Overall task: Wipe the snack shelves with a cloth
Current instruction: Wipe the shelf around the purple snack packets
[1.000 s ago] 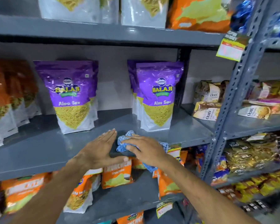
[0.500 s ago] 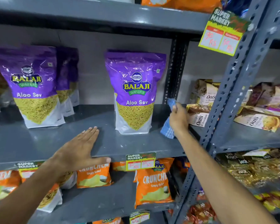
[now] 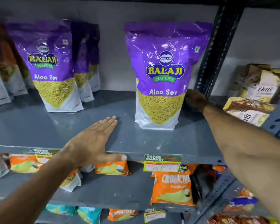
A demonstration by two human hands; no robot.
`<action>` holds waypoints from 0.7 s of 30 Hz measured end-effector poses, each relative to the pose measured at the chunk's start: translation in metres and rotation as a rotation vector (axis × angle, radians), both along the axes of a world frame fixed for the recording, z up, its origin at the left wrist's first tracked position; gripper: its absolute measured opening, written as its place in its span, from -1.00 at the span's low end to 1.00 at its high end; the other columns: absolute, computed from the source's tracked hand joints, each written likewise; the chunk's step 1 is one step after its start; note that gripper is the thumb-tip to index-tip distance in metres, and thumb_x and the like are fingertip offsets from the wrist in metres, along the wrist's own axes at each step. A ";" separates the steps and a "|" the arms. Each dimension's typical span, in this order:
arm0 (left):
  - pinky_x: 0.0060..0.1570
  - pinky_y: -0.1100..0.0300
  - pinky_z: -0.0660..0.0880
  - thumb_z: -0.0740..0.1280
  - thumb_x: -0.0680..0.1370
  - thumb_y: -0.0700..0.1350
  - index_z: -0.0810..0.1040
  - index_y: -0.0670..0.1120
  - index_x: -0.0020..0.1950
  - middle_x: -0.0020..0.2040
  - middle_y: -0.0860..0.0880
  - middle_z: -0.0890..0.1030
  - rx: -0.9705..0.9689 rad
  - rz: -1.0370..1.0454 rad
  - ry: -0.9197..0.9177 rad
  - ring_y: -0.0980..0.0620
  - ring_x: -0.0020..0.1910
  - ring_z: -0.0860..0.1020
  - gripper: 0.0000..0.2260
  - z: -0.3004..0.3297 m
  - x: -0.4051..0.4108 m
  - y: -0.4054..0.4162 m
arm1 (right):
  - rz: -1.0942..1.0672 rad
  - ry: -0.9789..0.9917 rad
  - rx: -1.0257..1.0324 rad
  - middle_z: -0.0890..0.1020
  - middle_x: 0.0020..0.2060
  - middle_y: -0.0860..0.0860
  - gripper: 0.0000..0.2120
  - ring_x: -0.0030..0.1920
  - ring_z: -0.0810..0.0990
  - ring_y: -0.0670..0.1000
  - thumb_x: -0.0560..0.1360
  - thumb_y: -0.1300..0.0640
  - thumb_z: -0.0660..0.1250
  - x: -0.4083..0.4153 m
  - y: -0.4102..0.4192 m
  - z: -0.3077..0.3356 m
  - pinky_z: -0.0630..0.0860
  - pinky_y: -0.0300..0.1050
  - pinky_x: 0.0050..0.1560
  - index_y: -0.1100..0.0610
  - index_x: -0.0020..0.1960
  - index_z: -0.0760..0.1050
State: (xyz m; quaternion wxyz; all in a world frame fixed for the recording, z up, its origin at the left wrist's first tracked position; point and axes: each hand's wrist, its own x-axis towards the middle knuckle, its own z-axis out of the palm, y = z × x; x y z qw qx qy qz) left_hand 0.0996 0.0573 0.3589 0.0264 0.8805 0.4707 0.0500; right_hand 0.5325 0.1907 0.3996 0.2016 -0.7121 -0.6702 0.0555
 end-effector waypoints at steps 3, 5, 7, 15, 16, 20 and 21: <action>0.63 0.24 -0.24 0.01 0.27 0.75 -0.20 -0.02 0.72 0.72 0.09 -0.21 -0.015 -0.005 0.001 0.21 0.67 -0.22 0.26 0.003 0.002 -0.002 | -0.011 0.003 -0.019 0.56 0.36 0.14 -0.67 0.38 0.50 0.17 0.62 0.16 0.16 -0.003 -0.009 0.000 0.39 0.01 0.35 0.08 0.31 0.57; 0.61 0.26 -0.26 -0.01 0.26 0.74 -0.20 -0.03 0.72 0.72 0.07 -0.20 -0.017 -0.007 0.005 0.20 0.67 -0.22 0.26 0.005 0.003 -0.004 | -0.045 0.000 -0.032 0.54 0.40 0.04 -0.62 0.43 0.47 0.12 0.59 0.03 0.12 -0.001 -0.016 -0.002 0.36 0.00 0.45 -0.07 0.33 0.54; 0.59 0.26 -0.27 -0.03 0.25 0.74 -0.20 -0.05 0.72 0.73 0.05 -0.19 -0.016 -0.008 0.017 0.17 0.68 -0.20 0.27 0.006 0.004 -0.005 | -0.067 0.031 -0.046 0.54 0.40 -0.03 -0.58 0.44 0.46 0.08 0.56 -0.07 0.08 -0.004 -0.035 -0.002 0.33 -0.06 0.47 -0.12 0.32 0.55; 0.69 0.07 -0.09 -0.04 0.24 0.79 -0.15 -0.06 0.73 0.75 0.00 -0.11 -0.045 -0.016 -0.016 0.06 0.72 -0.09 0.31 0.006 0.001 -0.006 | -0.239 0.072 -0.058 0.57 0.37 0.11 -0.55 0.31 0.57 0.20 0.51 0.10 0.17 -0.040 -0.149 0.000 0.50 0.01 0.32 -0.13 0.37 0.50; 0.69 0.07 -0.09 -0.05 0.24 0.79 -0.14 -0.06 0.73 0.75 -0.01 -0.10 -0.041 -0.019 -0.016 0.04 0.72 -0.09 0.31 0.006 0.001 -0.006 | -0.234 0.045 -0.038 0.54 0.40 0.11 -0.53 0.32 0.55 0.21 0.53 0.17 0.18 -0.049 -0.166 0.002 0.48 0.01 0.33 -0.11 0.39 0.49; 0.67 0.08 -0.09 -0.04 0.27 0.77 -0.13 -0.08 0.73 0.75 -0.04 -0.08 -0.030 -0.025 -0.010 0.01 0.72 -0.06 0.29 0.007 0.001 -0.009 | -0.257 -0.010 -0.020 0.40 0.51 0.09 -0.46 0.43 0.44 0.19 0.55 0.23 0.14 -0.073 -0.218 0.000 0.39 -0.03 0.39 -0.09 0.48 0.41; 0.68 0.07 -0.08 -0.03 0.27 0.77 -0.12 -0.09 0.73 0.75 -0.05 -0.07 -0.029 -0.029 -0.011 0.00 0.72 -0.05 0.29 0.008 0.001 -0.009 | -0.266 -0.006 -0.031 0.37 0.53 0.06 -0.46 0.46 0.40 0.16 0.55 0.22 0.13 -0.077 -0.227 -0.002 0.34 -0.05 0.40 -0.11 0.49 0.38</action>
